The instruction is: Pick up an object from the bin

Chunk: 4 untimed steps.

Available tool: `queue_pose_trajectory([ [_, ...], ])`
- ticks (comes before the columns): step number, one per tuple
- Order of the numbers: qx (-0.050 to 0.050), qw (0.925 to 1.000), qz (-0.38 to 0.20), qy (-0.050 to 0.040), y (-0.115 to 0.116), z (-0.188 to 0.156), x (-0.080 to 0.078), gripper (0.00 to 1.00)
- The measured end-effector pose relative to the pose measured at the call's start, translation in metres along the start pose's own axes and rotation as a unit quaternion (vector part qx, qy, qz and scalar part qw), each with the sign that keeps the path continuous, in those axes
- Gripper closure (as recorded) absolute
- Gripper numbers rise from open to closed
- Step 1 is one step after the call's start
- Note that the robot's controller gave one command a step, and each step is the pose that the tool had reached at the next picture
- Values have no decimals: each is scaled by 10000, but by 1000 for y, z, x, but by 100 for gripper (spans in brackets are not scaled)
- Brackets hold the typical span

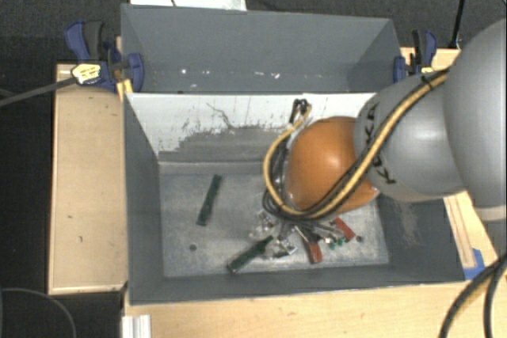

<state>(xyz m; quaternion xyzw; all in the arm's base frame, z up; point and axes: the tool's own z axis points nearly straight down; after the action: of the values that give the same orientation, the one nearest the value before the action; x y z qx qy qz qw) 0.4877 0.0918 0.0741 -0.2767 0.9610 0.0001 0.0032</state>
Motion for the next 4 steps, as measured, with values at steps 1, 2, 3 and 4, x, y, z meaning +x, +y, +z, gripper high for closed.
queue_pose_trajectory([
  [1,0,10000,4,0,0,0,0,100],
  [2,-10,10000,-12,25,1,-5,1,100],
  [3,-4,9996,273,7,8,-26,-18,0],
  [4,-9,9991,413,20,12,-12,-25,100],
])
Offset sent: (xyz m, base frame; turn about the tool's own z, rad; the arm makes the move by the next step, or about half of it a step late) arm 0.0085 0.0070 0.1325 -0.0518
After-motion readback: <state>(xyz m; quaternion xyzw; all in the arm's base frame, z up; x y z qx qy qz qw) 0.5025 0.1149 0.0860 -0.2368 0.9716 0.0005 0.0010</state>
